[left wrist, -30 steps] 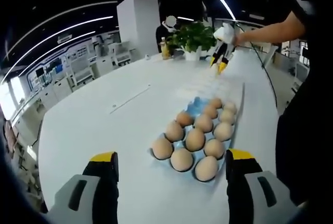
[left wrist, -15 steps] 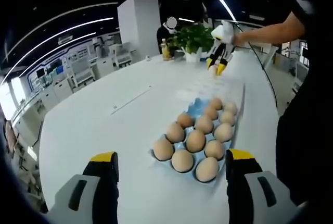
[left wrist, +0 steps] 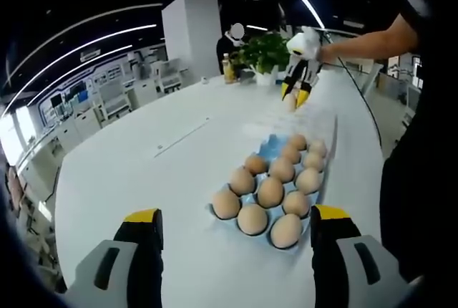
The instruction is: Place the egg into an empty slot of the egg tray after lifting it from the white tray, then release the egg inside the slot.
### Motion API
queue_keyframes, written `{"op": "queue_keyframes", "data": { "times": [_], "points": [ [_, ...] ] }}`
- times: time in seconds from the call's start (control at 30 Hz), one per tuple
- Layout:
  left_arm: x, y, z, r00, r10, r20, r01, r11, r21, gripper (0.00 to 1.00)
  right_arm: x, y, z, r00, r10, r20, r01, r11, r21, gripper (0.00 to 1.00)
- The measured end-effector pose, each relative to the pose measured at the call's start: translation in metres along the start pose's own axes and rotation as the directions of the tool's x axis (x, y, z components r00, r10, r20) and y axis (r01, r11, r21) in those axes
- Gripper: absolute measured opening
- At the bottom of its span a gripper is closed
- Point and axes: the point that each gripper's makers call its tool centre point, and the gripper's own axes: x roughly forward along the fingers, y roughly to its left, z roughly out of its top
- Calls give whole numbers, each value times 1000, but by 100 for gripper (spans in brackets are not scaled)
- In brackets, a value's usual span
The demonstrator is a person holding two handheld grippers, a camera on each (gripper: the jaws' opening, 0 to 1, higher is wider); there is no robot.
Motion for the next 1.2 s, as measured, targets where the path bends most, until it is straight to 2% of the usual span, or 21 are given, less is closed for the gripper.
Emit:
{"op": "queue_keyframes", "data": {
  "times": [0.6,1.2],
  "points": [
    [-1,1,-3,1000,-1,-3,1,1000,-3,86,22,15,46,997,58,60,-54,997,-63,25],
    [-4,2,-4,1000,6,-3,-6,1000,-6,86,50,31,84,987,129,93,-116,984,-138,25]
  ]
}}
